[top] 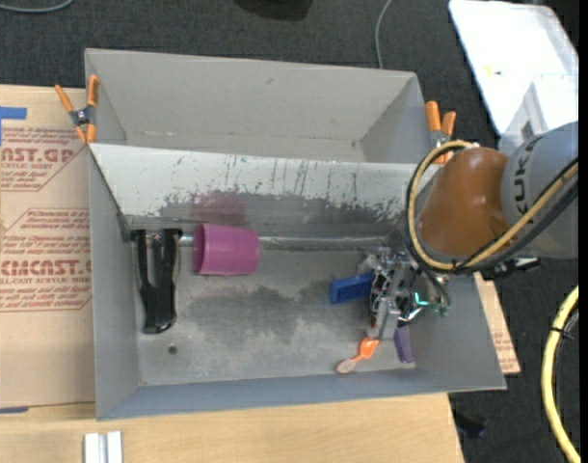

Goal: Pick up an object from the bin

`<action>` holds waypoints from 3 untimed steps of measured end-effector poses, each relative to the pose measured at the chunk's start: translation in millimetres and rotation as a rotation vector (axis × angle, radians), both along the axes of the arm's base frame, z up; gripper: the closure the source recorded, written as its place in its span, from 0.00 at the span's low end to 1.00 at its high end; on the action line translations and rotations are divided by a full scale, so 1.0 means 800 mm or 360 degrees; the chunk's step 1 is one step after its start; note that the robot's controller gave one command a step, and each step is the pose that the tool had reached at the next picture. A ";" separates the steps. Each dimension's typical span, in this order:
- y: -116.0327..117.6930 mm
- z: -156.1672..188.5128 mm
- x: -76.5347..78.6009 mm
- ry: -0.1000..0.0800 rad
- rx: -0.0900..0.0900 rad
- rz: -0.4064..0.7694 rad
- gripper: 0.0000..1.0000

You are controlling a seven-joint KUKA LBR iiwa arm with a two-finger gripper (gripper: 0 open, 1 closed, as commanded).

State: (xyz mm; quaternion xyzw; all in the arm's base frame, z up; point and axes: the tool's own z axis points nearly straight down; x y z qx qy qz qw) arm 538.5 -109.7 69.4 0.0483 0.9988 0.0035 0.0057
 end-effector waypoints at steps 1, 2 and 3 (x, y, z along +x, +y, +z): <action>0.000 0.000 0.002 -0.0005 0.0000 -0.0001 0.00; 0.005 0.000 0.000 -0.0004 0.0002 -0.0048 0.00; 0.012 0.002 -0.019 -0.0006 0.0003 -0.0064 0.00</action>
Offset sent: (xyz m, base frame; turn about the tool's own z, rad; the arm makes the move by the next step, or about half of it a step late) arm -0.0037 0.0092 0.0006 0.0785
